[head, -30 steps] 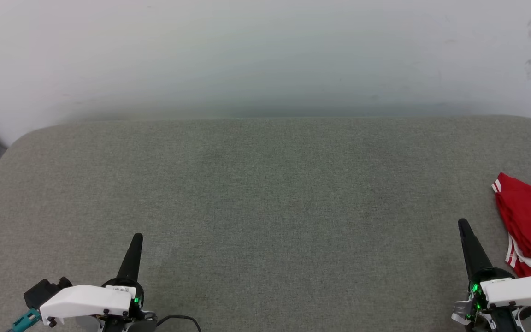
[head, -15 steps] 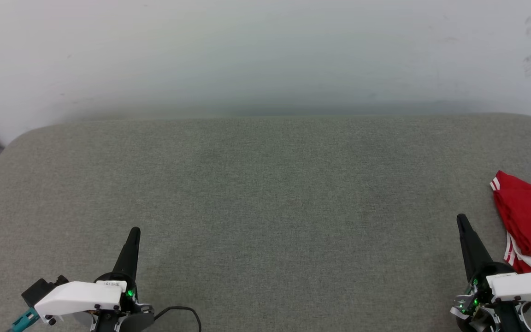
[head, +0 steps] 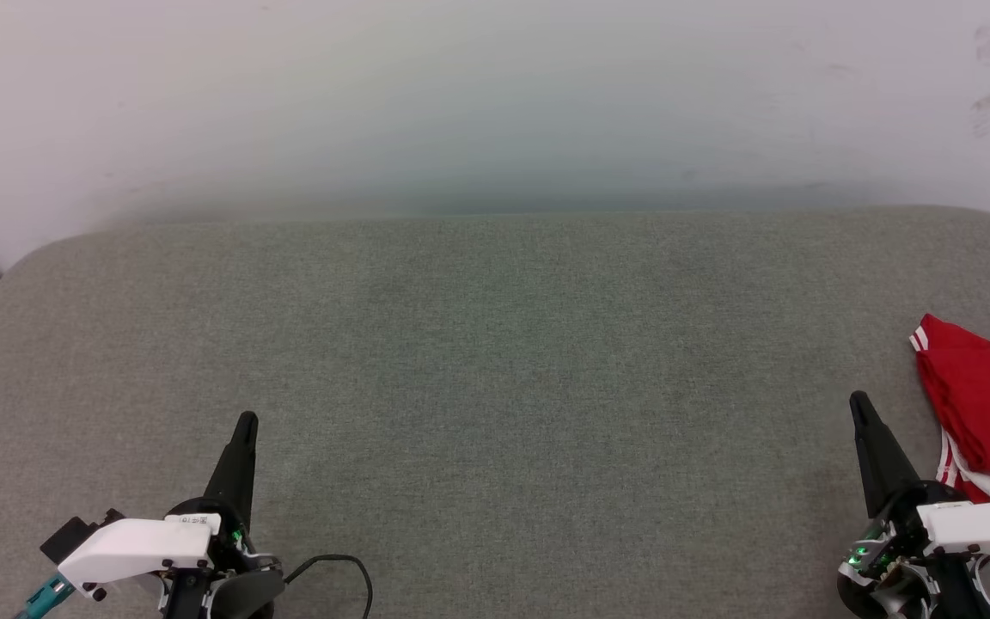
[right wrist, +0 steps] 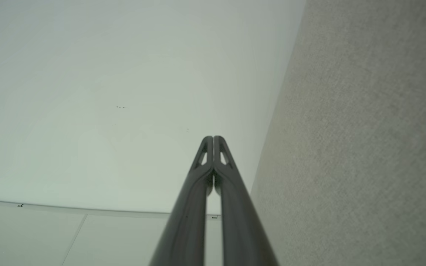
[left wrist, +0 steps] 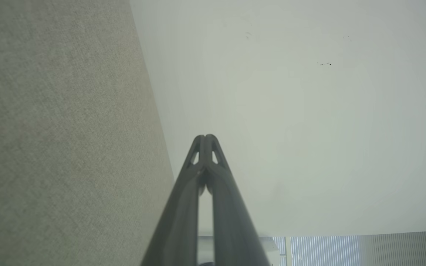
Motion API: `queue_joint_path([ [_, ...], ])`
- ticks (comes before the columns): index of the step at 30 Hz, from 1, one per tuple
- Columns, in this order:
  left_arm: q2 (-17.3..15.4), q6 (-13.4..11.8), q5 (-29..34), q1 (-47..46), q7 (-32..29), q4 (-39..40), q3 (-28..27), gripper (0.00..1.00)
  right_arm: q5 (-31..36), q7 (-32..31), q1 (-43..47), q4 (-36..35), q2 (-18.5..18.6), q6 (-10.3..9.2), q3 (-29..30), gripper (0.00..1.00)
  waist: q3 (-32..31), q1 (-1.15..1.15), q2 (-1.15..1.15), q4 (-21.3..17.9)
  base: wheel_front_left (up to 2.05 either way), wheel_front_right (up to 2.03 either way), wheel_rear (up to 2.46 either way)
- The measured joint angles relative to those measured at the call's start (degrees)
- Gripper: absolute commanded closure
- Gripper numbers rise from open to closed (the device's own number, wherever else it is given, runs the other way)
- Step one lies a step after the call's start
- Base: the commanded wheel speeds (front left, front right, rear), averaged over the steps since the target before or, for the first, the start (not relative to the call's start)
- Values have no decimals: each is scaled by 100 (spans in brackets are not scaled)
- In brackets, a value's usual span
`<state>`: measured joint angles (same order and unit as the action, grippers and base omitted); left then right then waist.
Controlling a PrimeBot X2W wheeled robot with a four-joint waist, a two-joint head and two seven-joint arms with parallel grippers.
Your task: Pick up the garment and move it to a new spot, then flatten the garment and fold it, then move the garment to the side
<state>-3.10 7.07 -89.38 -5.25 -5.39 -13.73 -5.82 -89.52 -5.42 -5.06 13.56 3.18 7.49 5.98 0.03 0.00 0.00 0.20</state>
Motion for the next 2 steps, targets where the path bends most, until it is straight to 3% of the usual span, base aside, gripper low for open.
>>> queue_joint_path([
  [2, -1, 10, -83, -8, -26, -5, -8, 100, -80, -21, -34, 19, 0, 0, 3, 100, 4, 0, 0, -5, 0, 0, 0],
])
